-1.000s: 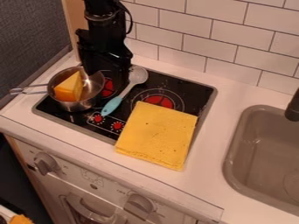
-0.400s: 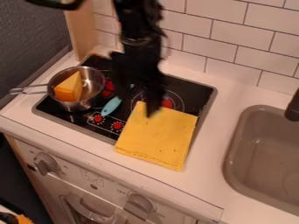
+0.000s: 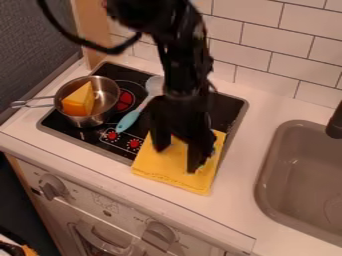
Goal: Placed the yellow cloth to the upper right side of the burner
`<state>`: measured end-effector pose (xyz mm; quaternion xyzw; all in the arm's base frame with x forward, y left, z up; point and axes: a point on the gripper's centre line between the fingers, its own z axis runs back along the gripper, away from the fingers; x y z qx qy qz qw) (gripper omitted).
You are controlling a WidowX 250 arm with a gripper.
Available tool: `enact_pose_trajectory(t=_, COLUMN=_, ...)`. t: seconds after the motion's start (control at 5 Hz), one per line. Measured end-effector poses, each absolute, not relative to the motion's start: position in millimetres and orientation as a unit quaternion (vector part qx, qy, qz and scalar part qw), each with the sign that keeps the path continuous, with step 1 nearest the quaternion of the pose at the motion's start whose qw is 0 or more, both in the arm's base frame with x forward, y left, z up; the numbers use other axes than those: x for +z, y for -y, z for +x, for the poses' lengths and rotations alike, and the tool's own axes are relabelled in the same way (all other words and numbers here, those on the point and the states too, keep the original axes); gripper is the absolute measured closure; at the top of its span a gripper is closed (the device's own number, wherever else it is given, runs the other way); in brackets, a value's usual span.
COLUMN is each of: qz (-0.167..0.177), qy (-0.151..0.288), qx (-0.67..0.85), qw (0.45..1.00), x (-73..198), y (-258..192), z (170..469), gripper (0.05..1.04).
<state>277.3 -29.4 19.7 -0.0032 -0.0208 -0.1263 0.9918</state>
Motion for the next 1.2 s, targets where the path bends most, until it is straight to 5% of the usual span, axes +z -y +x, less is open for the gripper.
enact_pose_trajectory(t=0.4, qz=0.002, qy=0.044, qx=-0.128, qw=0.991, x=6, y=29, z=291, gripper=0.083)
enact_pose_trajectory(t=1.0, qz=-0.008, qy=0.096, qx=-0.181, qw=0.979, x=9, y=71, z=405, gripper=0.083)
enact_pose_trajectory(t=1.2, qz=-0.008, qy=0.093, qx=-0.183, qw=0.979, x=9, y=73, z=417, gripper=0.083)
